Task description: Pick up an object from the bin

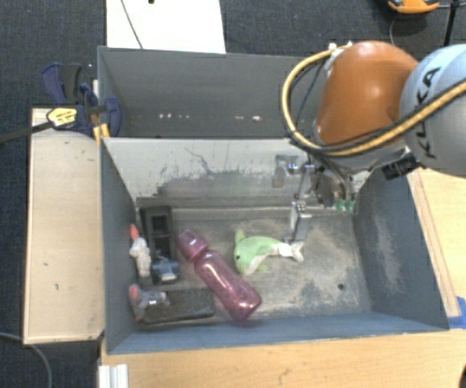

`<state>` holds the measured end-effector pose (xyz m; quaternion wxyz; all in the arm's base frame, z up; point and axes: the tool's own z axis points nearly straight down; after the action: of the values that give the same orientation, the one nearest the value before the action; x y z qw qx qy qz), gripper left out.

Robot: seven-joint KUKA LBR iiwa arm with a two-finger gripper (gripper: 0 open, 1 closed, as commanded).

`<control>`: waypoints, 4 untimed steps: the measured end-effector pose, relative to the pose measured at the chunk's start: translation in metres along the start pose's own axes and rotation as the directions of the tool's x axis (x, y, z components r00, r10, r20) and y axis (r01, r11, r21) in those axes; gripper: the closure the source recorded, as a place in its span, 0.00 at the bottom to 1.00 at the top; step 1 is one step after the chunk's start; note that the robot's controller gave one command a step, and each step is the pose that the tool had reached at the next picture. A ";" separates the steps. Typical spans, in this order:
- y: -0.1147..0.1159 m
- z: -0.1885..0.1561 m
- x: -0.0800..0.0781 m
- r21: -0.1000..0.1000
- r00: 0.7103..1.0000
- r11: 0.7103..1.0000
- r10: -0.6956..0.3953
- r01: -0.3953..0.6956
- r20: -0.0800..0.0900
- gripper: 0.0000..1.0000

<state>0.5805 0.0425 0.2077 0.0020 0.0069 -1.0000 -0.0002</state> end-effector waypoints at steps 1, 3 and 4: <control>0.000 -0.005 -0.001 0.000 1.000 1.000 0.001 -0.001 0.007 0.00; 0.001 0.084 0.026 0.000 0.997 0.997 -0.071 0.071 0.011 0.00; -0.004 0.117 0.028 0.001 0.991 0.991 -0.135 0.135 0.014 0.00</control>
Offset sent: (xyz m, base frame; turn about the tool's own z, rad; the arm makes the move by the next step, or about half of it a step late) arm -0.0238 0.0051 -0.0919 -0.1178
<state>0.5518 0.0381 0.0903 -0.0050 0.0745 -0.9972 -0.0003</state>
